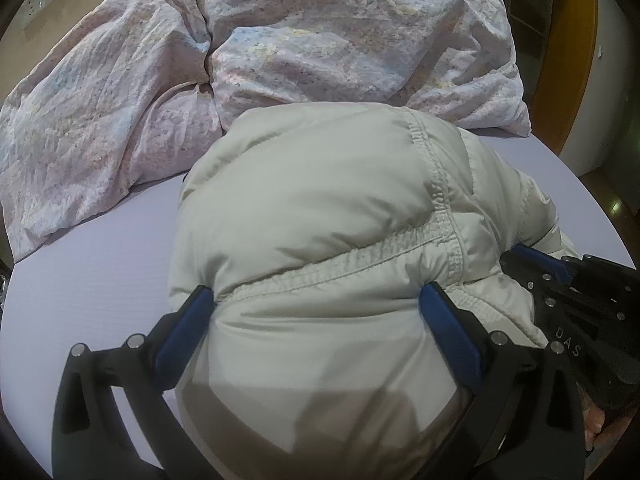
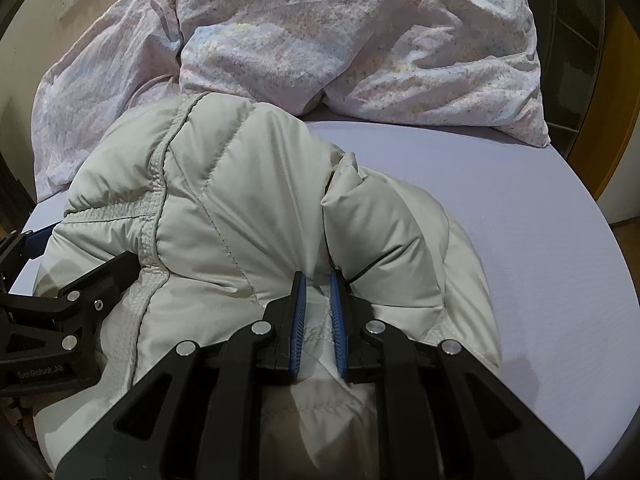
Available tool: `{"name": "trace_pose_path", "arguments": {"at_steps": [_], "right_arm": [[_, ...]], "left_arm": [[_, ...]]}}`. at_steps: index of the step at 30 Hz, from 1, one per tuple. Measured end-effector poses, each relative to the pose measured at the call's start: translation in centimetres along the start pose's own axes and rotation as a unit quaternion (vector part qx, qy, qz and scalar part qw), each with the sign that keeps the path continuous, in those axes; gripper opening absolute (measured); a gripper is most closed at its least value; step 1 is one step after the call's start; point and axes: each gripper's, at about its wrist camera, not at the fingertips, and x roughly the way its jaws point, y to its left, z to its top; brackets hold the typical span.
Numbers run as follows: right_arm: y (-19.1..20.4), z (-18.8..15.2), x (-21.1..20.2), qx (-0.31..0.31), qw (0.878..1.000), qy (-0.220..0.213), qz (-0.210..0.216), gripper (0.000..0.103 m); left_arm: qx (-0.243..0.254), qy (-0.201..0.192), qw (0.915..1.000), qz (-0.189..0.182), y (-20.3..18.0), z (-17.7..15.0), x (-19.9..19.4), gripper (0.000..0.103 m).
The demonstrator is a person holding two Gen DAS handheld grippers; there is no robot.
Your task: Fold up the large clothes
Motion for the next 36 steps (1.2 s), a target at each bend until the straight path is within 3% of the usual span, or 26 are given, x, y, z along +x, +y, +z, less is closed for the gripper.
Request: {"name": "trace_pose_path", "arguments": {"at_steps": [6,9,17,25,29,32,34,36], "right_arm": [[0.6,0.7,-0.3,-0.017,0.999,0.022,-0.015,0.013],[0.2,0.7,-1.9,0.01,1.0,0.03,-0.003,0.013],[-1.5,-2.7,-7.3,0.053,0.998,0.007,0.026,0.016],[-0.6,-4.9,-5.1,0.027,0.999,0.023,0.002,0.016],[-2.3,-5.6,-4.0,0.07,0.997,0.02,0.035,0.014],[-1.8,-5.0,-3.9,0.048,0.998,0.031,0.017,0.014],[-1.2,-4.0,-4.7,0.041,0.998,0.048,0.004,0.015],[-1.0,-2.8,-5.9,0.048,0.998,0.035,0.012,0.015]], "left_arm": [[0.006,0.006,0.9999,0.007,-0.1,0.3,-0.3,0.101],[0.0,0.017,0.9999,0.002,0.4,0.6,-1.3,0.101],[-0.037,0.017,0.9991,-0.009,3.4,1.3,-3.5,0.101],[-0.075,0.049,0.9949,-0.046,3.7,0.4,-1.0,0.101],[-0.056,0.052,0.9968,-0.025,2.5,0.4,-0.1,0.101],[-0.054,0.055,0.9969,-0.016,2.4,0.5,0.1,0.101],[-0.06,0.059,0.9962,-0.023,2.8,0.8,-0.2,0.101],[-0.085,0.064,0.9936,-0.039,4.1,1.1,-0.9,0.101]]}}
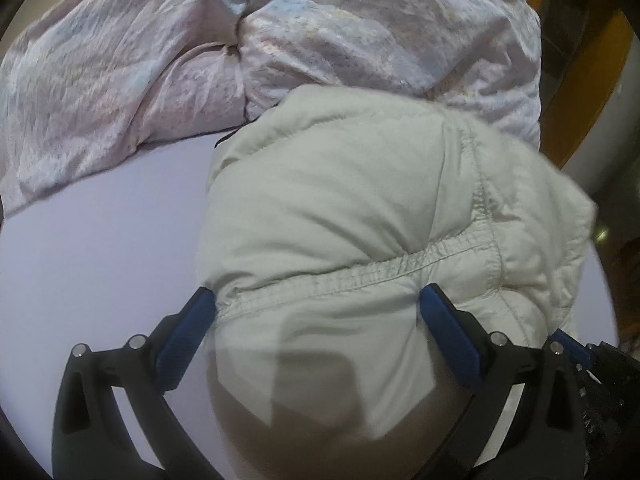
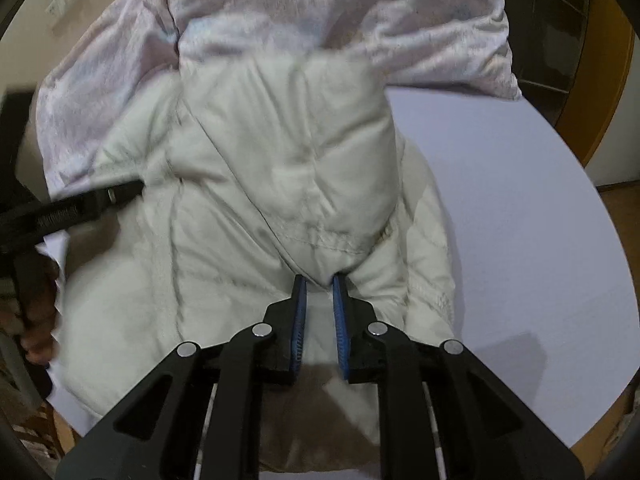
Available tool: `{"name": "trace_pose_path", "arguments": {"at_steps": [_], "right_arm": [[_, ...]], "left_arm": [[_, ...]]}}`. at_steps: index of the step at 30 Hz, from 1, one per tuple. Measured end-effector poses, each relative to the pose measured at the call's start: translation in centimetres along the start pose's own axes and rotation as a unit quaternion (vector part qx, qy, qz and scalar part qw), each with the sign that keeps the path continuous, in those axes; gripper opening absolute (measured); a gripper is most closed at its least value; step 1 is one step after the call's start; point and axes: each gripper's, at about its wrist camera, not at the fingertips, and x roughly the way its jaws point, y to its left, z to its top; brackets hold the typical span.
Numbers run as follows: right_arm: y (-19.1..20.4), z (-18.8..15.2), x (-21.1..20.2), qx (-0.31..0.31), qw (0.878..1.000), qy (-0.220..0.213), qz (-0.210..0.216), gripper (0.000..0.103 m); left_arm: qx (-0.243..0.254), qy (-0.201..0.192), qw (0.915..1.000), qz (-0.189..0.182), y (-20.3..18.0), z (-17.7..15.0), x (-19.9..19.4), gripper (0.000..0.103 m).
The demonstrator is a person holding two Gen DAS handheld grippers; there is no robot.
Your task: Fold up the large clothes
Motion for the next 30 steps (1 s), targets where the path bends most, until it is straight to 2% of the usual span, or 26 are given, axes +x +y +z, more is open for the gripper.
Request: {"name": "trace_pose_path", "arguments": {"at_steps": [3,5,11,14,18,30], "right_arm": [[0.5,2.5,-1.8,0.009,0.999,-0.048,0.02,0.017],[1.0,4.5,-1.6,0.012,0.998,-0.064,0.024,0.026],[1.3,7.6,1.5,0.017,0.998,-0.066,-0.003,0.031],[1.4,8.0,2.2,0.012,0.997,-0.078,-0.019,0.031],[1.2,7.0,4.1,-0.018,0.996,-0.071,-0.044,0.031],[0.4,6.0,6.8,-0.023,0.996,-0.077,-0.032,0.032]], "left_arm": [[-0.016,-0.014,0.9998,-0.005,1.2,0.5,-1.4,0.101],[-0.016,-0.016,0.9997,-0.006,1.4,0.9,-1.7,0.101],[0.007,-0.037,0.9993,0.006,0.4,2.1,-1.6,0.101],[0.019,-0.046,0.9987,0.013,-0.3,2.7,-0.9,0.101],[0.032,-0.049,0.9982,0.014,-1.5,2.5,0.7,0.101],[0.019,-0.054,0.9983,0.01,-1.7,1.8,3.3,0.101]]}}
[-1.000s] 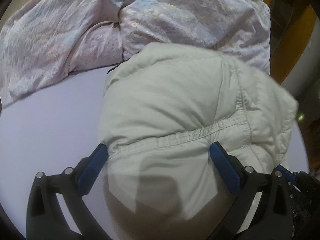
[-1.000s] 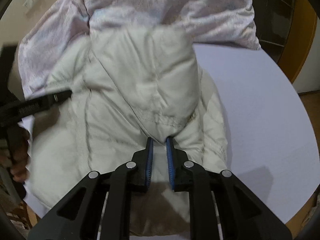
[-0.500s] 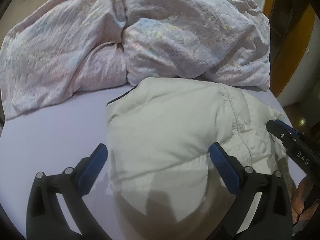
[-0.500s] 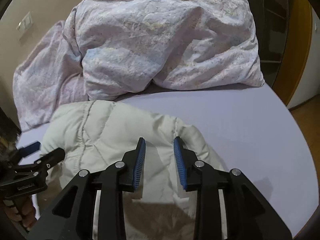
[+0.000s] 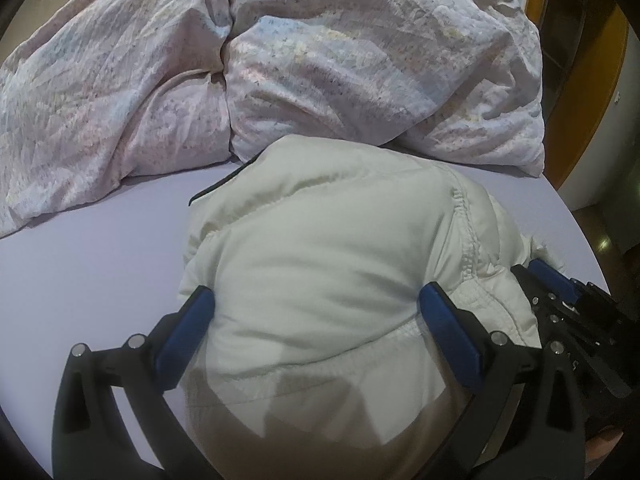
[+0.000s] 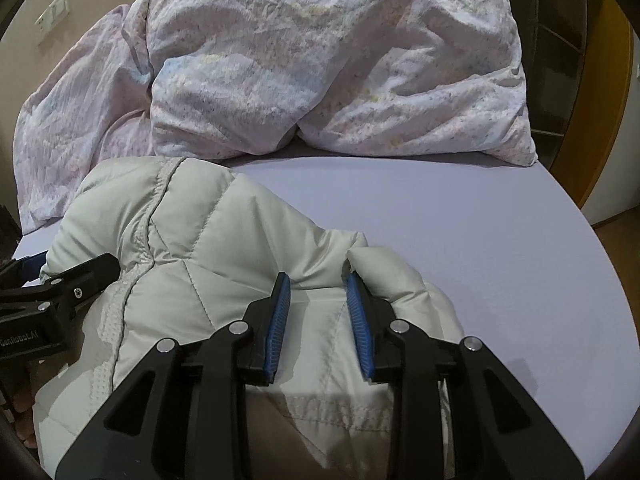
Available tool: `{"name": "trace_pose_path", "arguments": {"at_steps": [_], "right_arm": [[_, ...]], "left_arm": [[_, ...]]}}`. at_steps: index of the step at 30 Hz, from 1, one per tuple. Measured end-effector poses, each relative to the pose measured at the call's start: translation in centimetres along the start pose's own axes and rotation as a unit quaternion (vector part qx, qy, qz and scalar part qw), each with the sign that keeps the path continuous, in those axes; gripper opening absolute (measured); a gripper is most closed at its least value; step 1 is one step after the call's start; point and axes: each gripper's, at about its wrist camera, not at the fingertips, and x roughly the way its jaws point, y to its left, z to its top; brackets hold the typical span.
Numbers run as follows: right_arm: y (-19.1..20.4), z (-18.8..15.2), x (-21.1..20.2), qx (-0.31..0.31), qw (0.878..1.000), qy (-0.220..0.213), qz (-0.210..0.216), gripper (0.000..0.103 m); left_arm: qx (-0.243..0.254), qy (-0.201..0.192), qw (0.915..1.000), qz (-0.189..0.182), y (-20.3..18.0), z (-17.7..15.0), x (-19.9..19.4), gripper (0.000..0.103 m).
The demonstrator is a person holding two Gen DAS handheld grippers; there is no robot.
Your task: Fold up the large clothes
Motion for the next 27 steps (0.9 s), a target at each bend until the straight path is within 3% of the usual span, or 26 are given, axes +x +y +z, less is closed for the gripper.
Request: {"name": "trace_pose_path", "arguments": {"at_steps": [27], "right_arm": [[-0.57,-0.77,0.91,0.013,0.999,-0.022,0.023,0.032]], "left_arm": [[-0.001,-0.026,0.9996,0.011,-0.19,-0.92,0.82,0.101]]}}
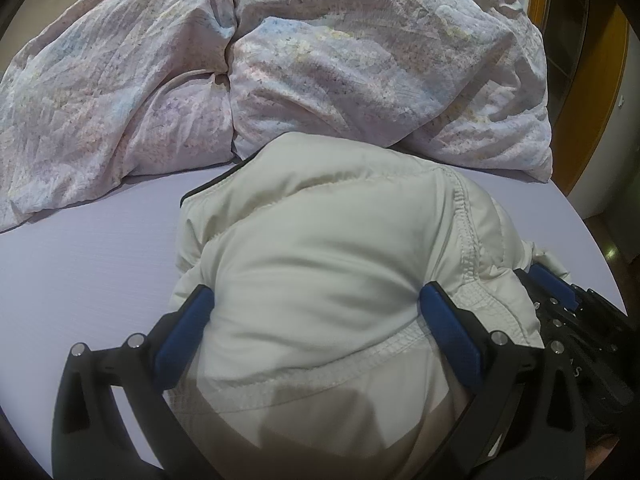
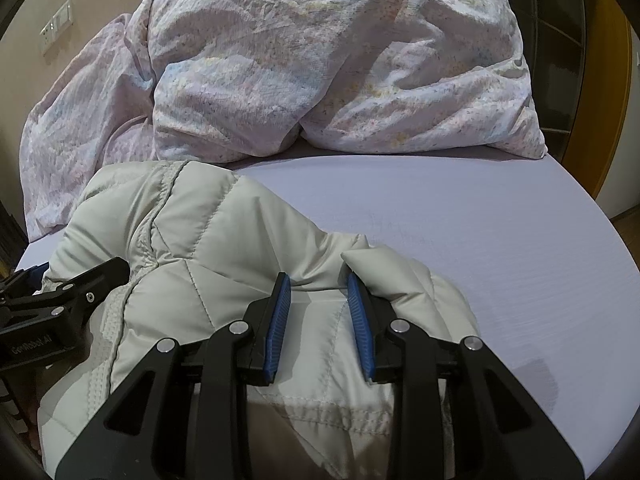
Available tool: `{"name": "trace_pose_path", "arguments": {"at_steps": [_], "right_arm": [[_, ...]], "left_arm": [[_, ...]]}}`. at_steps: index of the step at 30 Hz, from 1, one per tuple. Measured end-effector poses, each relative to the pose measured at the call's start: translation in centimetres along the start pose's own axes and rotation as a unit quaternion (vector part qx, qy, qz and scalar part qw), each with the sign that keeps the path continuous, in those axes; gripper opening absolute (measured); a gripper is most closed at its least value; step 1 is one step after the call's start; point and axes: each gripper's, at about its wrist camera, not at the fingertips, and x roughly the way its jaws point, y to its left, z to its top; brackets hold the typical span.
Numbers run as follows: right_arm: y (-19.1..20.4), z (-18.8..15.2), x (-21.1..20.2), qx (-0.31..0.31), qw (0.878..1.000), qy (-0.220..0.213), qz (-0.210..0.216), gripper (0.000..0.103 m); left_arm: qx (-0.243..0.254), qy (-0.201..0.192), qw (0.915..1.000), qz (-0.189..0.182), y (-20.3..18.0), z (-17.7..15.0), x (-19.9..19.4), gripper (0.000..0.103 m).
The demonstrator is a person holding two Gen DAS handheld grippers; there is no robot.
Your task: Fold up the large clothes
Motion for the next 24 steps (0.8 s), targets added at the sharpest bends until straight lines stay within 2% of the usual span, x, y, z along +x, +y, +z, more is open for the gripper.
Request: {"name": "trace_pose_path", "arguments": {"at_steps": [16,21,24], "right_arm": [[-0.1,-0.1,0.1,-0.002,1.0,-0.001,-0.001,0.032],[0.6,0.2,0.1,-0.022,0.999,0.015,-0.019,0.032],[0.7,0.7,-0.4,-0.028,0.999,0.035,-0.022,0.033]], "left_arm": [[0.0,-0.012,0.9998,0.014,-0.2,0.0,0.0,0.101],[0.01,0.01,0.9996,0.025,-0.2,0.5,-0.5,0.101],[-0.007,0.028,0.9994,0.019,0.6,0.7,-1.7,0.101]]}}
